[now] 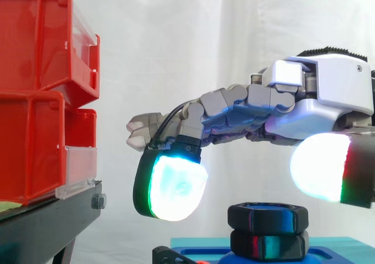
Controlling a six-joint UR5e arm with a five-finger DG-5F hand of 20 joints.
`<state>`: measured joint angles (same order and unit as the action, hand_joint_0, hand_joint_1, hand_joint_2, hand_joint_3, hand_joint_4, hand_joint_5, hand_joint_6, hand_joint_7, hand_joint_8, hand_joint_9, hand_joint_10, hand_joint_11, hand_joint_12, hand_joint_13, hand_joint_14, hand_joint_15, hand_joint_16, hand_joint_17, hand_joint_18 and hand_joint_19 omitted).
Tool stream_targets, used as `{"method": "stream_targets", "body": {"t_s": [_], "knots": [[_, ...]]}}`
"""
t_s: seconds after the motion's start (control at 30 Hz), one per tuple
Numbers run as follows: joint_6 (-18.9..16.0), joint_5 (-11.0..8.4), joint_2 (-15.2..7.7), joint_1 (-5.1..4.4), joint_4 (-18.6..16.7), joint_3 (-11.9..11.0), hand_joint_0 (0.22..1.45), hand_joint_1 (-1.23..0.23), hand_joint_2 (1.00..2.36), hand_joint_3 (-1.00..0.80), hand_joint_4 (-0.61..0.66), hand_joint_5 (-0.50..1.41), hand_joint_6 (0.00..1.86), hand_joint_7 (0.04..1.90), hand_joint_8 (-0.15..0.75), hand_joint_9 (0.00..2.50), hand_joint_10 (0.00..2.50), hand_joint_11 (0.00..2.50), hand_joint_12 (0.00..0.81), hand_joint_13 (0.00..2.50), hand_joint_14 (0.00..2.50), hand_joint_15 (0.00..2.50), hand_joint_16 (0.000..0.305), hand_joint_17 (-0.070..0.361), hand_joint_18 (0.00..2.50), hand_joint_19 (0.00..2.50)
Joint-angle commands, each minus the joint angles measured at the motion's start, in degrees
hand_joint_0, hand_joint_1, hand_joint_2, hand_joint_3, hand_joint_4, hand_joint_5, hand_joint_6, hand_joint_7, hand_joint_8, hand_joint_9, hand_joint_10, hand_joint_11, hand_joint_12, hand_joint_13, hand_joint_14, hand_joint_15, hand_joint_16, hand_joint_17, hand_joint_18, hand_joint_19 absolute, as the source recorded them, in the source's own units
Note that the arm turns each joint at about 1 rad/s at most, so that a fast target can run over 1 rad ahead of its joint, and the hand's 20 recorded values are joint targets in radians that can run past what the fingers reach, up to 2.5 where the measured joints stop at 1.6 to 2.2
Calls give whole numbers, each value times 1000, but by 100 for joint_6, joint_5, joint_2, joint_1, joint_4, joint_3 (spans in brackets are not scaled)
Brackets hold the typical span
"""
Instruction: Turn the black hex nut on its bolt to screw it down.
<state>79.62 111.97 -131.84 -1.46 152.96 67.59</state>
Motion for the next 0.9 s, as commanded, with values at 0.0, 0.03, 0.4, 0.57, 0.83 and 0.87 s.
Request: {"method": "stream_targets", "body": {"t_s": [0.0, 0.03, 0.4, 0.57, 0.83, 0.87], "knots": [[1, 44, 0, 40, 173, 0, 481, -450, 1000, -500, 202, -203, 503, 886, 260, 297, 0, 0, 361, 103, 0, 0, 54, 121, 171, 74], [1, 79, 0, 58, 261, 0, 504, -495, 1000, -500, 195, -205, 504, 923, 252, 295, 0, 0, 349, 103, 0, 0, 52, 116, 171, 70], [1, 273, 0, 102, 375, -106, 491, -624, 1000, -500, 257, -205, 503, 1126, 249, 313, 0, 49, 346, 148, 0, 0, 52, 117, 218, 79], [1, 308, 0, 128, 498, -167, 428, -554, 1000, -500, 292, -200, 502, 1108, 274, 342, 2, 49, 376, 175, 0, 0, 58, 130, 253, 73], [1, 308, 0, 146, 446, -167, 357, -510, 1000, -500, 279, -210, 503, 965, 305, 366, 2, 41, 412, 194, 0, 0, 66, 149, 290, 38], [1, 308, 0, 155, 446, -167, 359, -529, 1000, -500, 262, -214, 503, 927, 303, 365, 0, 41, 411, 194, 0, 0, 66, 148, 289, 40]]}}
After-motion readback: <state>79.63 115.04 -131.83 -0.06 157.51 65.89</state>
